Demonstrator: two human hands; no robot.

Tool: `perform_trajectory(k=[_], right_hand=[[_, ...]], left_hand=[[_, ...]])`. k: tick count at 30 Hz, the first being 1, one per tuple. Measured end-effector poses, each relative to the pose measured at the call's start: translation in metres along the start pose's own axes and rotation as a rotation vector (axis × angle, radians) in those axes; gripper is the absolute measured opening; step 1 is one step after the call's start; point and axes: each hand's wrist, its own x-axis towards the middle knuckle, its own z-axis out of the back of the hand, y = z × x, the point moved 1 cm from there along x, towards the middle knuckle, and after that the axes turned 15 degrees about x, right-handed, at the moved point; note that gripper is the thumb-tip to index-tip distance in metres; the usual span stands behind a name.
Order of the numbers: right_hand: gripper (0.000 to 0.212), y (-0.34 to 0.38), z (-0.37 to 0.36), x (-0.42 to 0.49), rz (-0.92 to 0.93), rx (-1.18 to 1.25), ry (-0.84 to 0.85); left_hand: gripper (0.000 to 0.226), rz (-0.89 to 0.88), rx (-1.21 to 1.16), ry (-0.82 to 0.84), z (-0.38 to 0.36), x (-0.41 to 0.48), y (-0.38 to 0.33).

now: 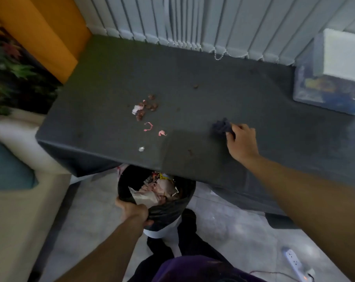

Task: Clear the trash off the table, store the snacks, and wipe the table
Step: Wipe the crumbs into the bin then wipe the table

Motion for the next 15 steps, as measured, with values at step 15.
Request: perform_trajectory(k=[15], right_hand=[[0.026, 0.070, -0.086, 0.059, 0.299, 0.109, 0.049]], left_hand=[[0.079, 0.052, -0.240, -0.081, 0.039, 0.039, 0.010]])
